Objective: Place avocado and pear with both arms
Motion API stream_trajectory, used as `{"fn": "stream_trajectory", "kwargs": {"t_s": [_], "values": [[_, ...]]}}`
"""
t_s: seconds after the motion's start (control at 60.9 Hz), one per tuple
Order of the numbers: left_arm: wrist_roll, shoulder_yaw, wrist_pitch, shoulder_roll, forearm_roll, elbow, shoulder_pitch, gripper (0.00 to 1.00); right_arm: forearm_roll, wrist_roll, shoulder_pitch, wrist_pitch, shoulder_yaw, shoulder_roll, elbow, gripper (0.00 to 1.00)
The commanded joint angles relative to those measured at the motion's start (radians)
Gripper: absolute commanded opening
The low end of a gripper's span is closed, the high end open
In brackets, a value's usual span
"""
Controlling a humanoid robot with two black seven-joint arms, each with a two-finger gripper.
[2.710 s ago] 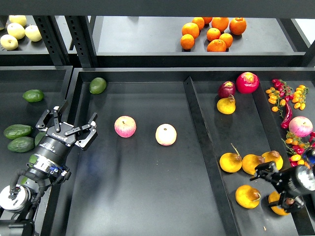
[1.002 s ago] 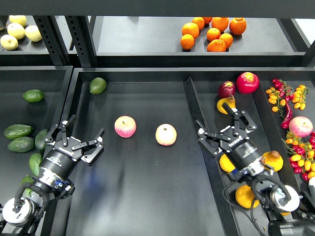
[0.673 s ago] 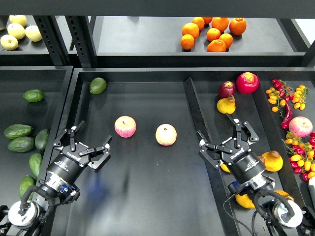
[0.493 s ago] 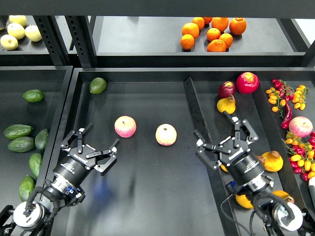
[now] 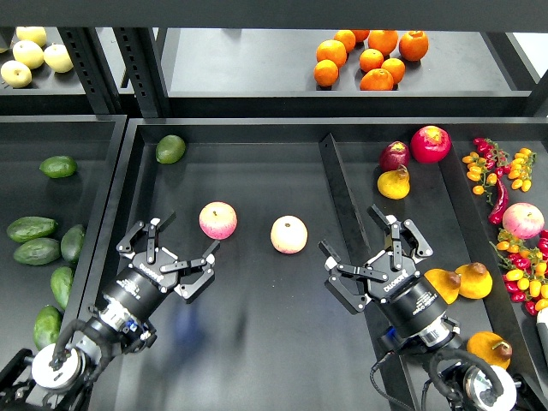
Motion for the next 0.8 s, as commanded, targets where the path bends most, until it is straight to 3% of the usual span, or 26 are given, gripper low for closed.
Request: {"fn": "stream_trajectory", "kwargs": {"t_s": [0.0,0.788], "values": [[0.000,-0.025,0.000,0.000,0.000,0.005,-0.067,0.99,0.002,0.000,0.026,-0.005,-0.002,0.000,0.000,1.00],[0.001,-0.054,0.000,0.000,0.018,-0.034,-0.077,0.99,0.005,0.000,0.099,-0.006,0.007,0.000,-0.002,1.00]]}}
